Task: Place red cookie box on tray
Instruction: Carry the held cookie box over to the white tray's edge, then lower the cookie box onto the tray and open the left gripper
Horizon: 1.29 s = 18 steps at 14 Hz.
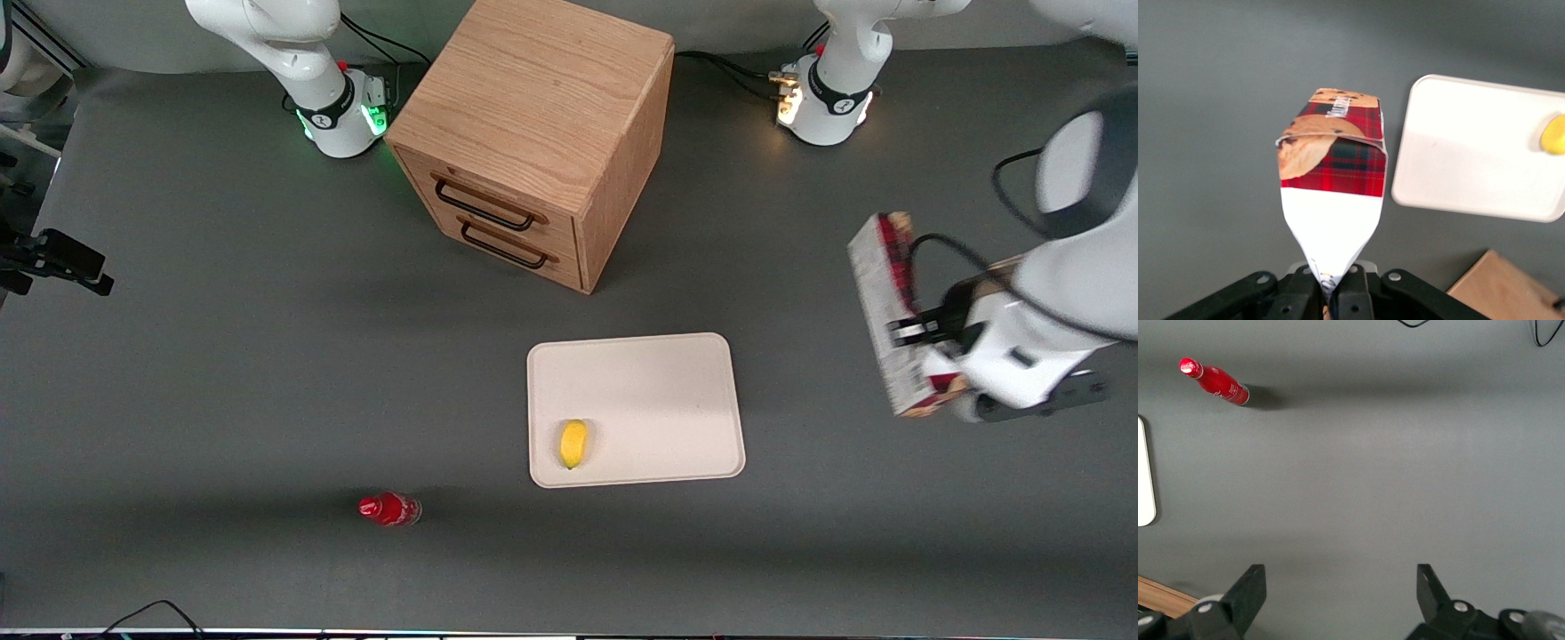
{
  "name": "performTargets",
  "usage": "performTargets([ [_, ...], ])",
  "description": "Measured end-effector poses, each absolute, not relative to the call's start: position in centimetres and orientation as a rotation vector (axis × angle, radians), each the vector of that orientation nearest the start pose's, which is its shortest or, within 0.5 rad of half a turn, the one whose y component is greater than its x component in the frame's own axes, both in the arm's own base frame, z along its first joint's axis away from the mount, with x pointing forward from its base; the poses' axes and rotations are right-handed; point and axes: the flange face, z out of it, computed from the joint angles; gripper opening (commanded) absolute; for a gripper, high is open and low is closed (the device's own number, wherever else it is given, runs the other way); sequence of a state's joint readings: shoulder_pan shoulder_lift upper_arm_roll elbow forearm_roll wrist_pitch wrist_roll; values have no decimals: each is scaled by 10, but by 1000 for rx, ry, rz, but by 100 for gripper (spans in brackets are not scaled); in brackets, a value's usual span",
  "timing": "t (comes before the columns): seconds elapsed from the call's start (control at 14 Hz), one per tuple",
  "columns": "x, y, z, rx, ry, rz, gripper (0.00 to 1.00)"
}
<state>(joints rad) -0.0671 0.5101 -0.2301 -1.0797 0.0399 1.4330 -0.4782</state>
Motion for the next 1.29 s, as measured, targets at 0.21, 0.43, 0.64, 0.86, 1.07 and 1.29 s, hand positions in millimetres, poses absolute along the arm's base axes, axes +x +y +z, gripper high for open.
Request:
performTargets([
  [0.21, 674, -207, 437, -3160, -337, 248, 0],
  [0.43, 684, -227, 365, -3198, -345, 260, 0],
  [0.64, 695, -239, 320, -3237, -349, 211, 0],
  [0.86, 691, -252, 274, -3242, -336, 178, 0],
  [1.07, 678, -261, 235, -3228, -309, 213, 99],
  [1.29, 677, -258, 230, -3219, -314, 231, 100],
])
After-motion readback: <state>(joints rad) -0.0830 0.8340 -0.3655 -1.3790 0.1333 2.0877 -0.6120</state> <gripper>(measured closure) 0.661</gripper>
